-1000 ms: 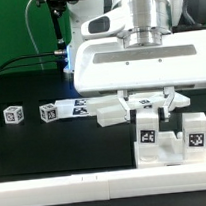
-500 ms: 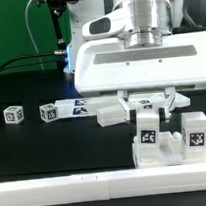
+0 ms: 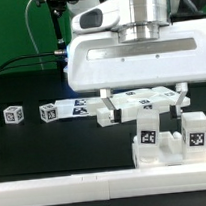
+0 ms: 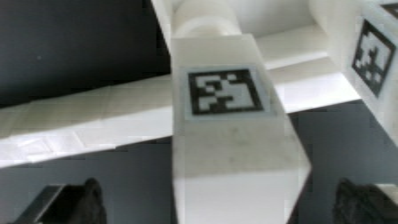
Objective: Assemble chair
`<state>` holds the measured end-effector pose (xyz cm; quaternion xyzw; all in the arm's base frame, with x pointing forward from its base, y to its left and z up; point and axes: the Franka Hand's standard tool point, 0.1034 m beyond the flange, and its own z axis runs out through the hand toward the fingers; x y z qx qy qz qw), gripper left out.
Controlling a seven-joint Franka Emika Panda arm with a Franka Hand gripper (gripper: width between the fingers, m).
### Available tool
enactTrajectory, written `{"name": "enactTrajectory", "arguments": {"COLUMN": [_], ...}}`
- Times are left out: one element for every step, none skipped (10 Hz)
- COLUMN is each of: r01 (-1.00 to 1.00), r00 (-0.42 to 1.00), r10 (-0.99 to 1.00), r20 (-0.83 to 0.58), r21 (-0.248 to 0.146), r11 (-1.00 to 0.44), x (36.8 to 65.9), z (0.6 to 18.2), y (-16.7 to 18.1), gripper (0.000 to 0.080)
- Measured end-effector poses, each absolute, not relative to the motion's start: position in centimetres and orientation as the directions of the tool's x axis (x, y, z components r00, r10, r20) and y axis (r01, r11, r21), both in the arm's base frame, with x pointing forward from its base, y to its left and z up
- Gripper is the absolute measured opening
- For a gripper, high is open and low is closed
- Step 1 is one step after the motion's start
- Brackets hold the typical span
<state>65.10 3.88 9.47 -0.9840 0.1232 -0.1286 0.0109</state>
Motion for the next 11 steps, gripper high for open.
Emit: {"name": "enactTrajectory", "arguments": {"r01": [-0.251, -0.254, -0.265, -0.292, -0.312, -0.329, -0.388, -0.43, -0.495, -0.547, -0.617], "r00": [0.952, 0.956, 0.959, 0.951, 0.944, 0.939, 0.916, 0.897, 0.863, 0.83, 0.78], "r10": [-0.257, -0.258, -0.268, -0.295, -0.316, -0.333, -0.392, -0.434, -0.5, -0.552, -0.622], "r20": [0.167, 0.14, 0.091, 0.092, 0.092, 0.091, 0.087, 0.085, 0.079, 0.075, 0.068], "r21": [-0.055, -0.051, -0.05, -0.051, -0.054, -0.056, -0.062, -0.066, -0.072, -0.077, -0.083], "r11": [-0.966, -0.966, -0.963, -0.955, -0.949, -0.943, -0.92, -0.9, -0.866, -0.833, -0.783], "x": [65.2, 65.2, 64.7, 64.7, 64.8, 64.8, 64.8, 64.8, 64.8, 64.8, 64.8], "z": [9.3, 8.9, 8.6, 8.7, 8.6, 8.6, 8.6, 8.6, 8.6, 8.6, 8.6], "y": [3.9, 3.6, 3.0, 2.6, 2.8, 2.8, 2.8, 2.8, 2.8, 2.8, 2.9], "gripper": [0.0648, 0.0648, 0.0648, 0.0648, 0.0518, 0.0518, 0.0333, 0.0287, 0.0287, 0.0287, 0.0287]}}
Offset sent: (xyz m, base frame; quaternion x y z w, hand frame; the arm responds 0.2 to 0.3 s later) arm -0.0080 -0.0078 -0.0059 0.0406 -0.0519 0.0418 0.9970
